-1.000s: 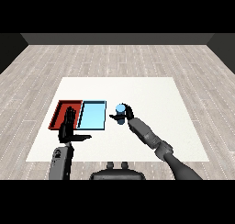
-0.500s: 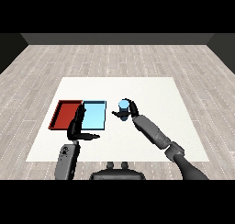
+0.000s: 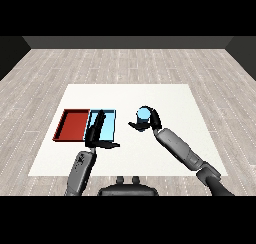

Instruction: Pick the blue can and put it in the blue box

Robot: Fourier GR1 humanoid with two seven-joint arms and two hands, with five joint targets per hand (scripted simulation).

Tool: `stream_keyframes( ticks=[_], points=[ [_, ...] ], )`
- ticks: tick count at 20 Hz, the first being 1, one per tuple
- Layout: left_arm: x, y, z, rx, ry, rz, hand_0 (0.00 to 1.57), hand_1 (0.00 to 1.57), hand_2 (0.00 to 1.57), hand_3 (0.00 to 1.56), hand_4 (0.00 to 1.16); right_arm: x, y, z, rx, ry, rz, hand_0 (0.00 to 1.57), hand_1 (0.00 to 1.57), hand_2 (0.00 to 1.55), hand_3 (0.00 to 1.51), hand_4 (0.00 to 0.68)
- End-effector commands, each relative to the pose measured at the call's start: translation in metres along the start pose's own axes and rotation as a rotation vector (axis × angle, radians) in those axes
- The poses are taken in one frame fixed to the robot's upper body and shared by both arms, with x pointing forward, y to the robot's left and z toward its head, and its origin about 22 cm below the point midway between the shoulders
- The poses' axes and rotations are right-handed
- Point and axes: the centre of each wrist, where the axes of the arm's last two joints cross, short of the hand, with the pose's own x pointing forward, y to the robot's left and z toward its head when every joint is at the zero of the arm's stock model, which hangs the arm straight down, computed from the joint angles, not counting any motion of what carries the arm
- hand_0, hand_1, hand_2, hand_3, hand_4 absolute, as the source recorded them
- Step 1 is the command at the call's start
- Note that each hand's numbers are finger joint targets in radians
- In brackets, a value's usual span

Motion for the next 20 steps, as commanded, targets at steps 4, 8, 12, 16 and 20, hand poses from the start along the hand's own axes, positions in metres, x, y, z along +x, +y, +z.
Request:
stream_keyframes(
  ticks=[4, 8, 12, 16, 20],
  points=[
    [-0.003, -0.027, -0.015, -0.023, 0.011, 0.01, 0.0, 0.0, 0.0, 0.0, 0.0, 0.021, 0.03, 0.018, 0.009, -0.051, 0.0, 1.51, 1.51, 1.47, 1.4, 0.606],
    [-0.013, -0.032, -0.01, -0.054, 0.039, 0.005, 0.0, 0.0, 0.0, 0.0, 0.0, 0.042, 0.02, 0.01, 0.015, -0.039, 0.016, 1.5, 1.5, 1.46, 1.39, 0.611],
    [0.005, -0.047, -0.01, -0.074, 0.043, 0.026, 0.0, 0.0, 0.0, 0.0, 0.0, 0.026, 0.015, 0.028, 0.004, -0.072, -0.017, 1.5, 1.5, 1.46, 1.39, 0.582],
    [-0.018, -0.049, -0.014, -0.072, 0.037, 0.044, 0.0, 0.0, 0.0, 0.0, 0.0, 0.046, 0.007, 0.013, -0.007, -0.101, 0.005, 1.45, 1.45, 1.44, 1.37, 0.588],
    [-0.002, -0.042, -0.021, -0.072, 0.057, 0.046, 0.0, 0.0, 0.0, 0.0, 0.0, 0.058, 0.023, 0.006, 0.018, -0.106, 0.028, 1.47, 1.47, 1.44, 1.38, 0.595]
  ],
)
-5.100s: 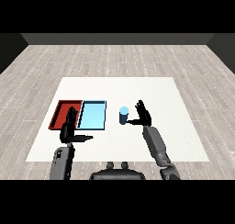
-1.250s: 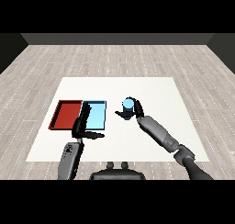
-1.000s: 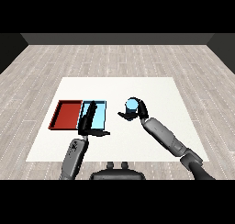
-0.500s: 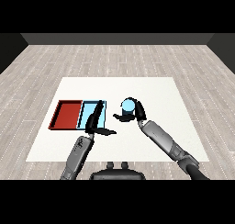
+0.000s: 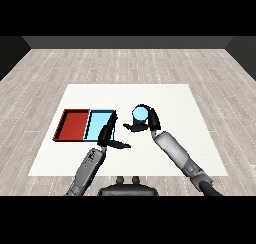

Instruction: Pick the blue can and put it in the blue box

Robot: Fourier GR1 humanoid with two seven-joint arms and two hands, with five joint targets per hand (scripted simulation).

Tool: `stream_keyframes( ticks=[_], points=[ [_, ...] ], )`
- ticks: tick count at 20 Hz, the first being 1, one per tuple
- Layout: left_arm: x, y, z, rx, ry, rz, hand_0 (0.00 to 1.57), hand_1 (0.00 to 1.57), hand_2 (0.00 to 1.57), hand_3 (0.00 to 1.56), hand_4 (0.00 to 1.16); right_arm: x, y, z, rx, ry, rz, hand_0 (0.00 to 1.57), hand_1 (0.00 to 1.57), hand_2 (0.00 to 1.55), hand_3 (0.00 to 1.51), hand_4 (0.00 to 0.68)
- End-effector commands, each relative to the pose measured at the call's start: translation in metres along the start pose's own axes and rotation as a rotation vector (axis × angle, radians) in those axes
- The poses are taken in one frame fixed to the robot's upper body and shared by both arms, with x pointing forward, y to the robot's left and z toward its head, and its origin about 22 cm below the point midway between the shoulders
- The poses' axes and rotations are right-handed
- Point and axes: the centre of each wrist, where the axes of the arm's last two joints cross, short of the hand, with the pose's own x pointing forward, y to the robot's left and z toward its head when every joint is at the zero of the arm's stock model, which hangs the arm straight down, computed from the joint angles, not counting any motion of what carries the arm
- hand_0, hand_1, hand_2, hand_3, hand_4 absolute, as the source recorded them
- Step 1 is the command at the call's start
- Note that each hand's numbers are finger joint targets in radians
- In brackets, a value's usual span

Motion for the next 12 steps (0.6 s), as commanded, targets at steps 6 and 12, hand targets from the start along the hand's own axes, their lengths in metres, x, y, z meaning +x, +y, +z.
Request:
stream_keyframes(
  ticks=[6, 12],
  points=[
    [-0.005, -0.017, -0.014, -0.005, -0.013, -0.026, 0.0, 0.0, 0.0, 0.0, 0.0, 0.004, 0.001, -0.004, 0.006, 0.01, 0.024, 1.48, 1.48, 1.45, 1.38, 0.576],
    [0.001, -0.028, -0.004, -0.001, 0.033, -0.011, 0.0, 0.0, 0.0, 0.0, 0.0, 0.021, 0.019, -0.004, 0.04, 0.012, 0.028, 1.48, 1.48, 1.45, 1.39, 0.586]
  ],
)
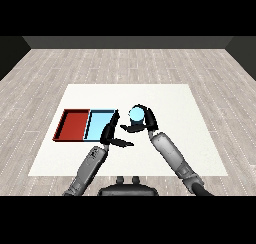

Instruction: Pick the blue can and put it in the blue box

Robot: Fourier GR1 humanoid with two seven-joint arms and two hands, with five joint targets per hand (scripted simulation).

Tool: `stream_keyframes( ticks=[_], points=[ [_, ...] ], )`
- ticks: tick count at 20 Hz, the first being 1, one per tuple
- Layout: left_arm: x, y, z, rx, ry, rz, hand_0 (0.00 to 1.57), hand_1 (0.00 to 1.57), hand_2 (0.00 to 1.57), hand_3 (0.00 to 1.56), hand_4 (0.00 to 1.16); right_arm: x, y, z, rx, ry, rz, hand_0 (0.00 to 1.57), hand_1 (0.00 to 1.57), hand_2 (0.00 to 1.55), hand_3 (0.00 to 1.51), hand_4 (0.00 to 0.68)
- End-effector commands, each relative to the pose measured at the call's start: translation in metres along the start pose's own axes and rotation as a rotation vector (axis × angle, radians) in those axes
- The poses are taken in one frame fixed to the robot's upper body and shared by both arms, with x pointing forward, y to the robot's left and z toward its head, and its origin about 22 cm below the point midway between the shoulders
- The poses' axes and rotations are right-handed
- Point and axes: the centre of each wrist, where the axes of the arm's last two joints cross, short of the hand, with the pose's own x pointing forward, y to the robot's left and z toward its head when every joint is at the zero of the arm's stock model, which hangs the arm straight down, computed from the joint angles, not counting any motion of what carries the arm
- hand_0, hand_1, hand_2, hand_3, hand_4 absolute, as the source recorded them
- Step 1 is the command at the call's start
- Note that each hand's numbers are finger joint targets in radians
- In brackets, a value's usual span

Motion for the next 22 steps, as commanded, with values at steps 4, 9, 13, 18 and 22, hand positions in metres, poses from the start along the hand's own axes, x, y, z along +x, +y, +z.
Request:
stream_keyframes(
  ticks=[4, 9, 13, 18, 22],
  points=[
    [-0.024, -0.004, -0.012, 0.008, 0.039, -0.029, 0.0, 0.0, 0.0, 0.0, 0.0, 0.003, 0.001, -0.003, 0.017, -0.013, 0.018, 1.48, 1.48, 1.45, 1.39, 0.594],
    [-0.04, 0.001, 0.002, 0.02, 0.084, -0.012, 0.0, 0.0, 0.0, 0.0, 0.0, 0.006, 0.013, 0.013, 0.007, -0.039, 0.001, 1.48, 1.48, 1.45, 1.39, 0.586],
    [-0.039, -0.009, -0.014, -0.004, 0.071, -0.022, 0.0, 0.0, 0.0, 0.0, 0.0, 0.015, 0.011, 0.011, 0.03, -0.018, 0.006, 1.49, 1.49, 1.46, 1.39, 0.576],
    [-0.019, -0.014, -0.016, 0.008, 0.111, -0.011, 0.0, 0.0, 0.0, 0.0, 0.0, 0.006, 0.022, 0.003, 0.055, -0.036, 0.011, 1.49, 1.49, 1.45, 1.38, 0.564],
    [-0.02, -0.009, -0.028, 0.006, 0.089, -0.007, 0.0, 0.0, 0.0, 0.0, 0.0, 0.014, 0.032, 0.008, 0.044, -0.03, 0.014, 1.5, 1.5, 1.46, 1.38, 0.544]
  ],
)
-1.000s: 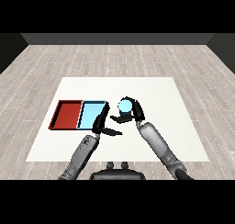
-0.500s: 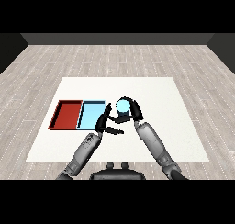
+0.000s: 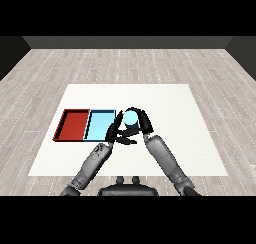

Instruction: Pick the blue can and put it in the blue box

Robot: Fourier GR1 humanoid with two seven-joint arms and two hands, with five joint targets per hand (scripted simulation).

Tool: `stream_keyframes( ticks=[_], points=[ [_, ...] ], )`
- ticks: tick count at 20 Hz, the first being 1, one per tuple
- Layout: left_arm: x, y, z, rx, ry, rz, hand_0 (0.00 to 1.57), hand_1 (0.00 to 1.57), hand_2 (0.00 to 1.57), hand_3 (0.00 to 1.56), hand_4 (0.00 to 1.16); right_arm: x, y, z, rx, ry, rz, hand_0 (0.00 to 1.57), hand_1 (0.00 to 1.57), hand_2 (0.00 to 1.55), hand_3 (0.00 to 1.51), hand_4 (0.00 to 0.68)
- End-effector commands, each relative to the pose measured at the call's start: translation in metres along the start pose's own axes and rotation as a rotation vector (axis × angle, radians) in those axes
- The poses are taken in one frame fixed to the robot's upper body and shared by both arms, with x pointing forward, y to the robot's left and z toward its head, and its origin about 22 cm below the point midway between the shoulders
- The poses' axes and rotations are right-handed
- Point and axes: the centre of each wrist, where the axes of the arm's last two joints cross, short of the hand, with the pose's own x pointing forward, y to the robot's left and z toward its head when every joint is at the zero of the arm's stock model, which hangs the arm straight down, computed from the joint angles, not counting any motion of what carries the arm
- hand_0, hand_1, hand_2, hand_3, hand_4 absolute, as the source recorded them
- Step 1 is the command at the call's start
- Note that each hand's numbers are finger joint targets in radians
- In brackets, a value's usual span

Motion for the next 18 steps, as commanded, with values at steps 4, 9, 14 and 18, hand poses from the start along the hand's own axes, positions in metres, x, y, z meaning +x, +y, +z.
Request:
stream_keyframes(
  ticks=[4, 9, 14, 18],
  points=[
    [0.016, -0.01, -0.015, -0.023, -0.019, 0.007, 0.0, 0.0, 0.0, 0.0, 0.0, -0.006, 0.013, 0.003, 0.031, -0.005, 0.01, 1.49, 1.49, 1.46, 1.38, 0.54],
    [-0.022, -0.019, -0.001, -0.049, -0.027, 0.059, 0.0, 0.0, 0.0, 0.0, 0.0, 0.008, 0.023, -0.006, 0.037, -0.017, -0.036, 1.36, 1.36, 1.45, 1.38, 0.571],
    [-0.014, -0.007, -0.02, 0.047, -0.03, -0.011, 0.0, 0.0, 0.0, 0.0, 0.63, 0.011, 0.018, 0.01, 0.064, -0.032, -0.059, 1.54, 1.54, 1.47, 1.38, 0.569],
    [0.0, -0.023, -0.002, 0.065, 0.005, 0.065, 1.57, 1.57, 1.57, 1.55, 1.14, 0.003, 0.031, 0.01, 0.057, -0.016, -0.08, 1.53, 1.53, 1.47, 1.38, 0.569]
  ],
)
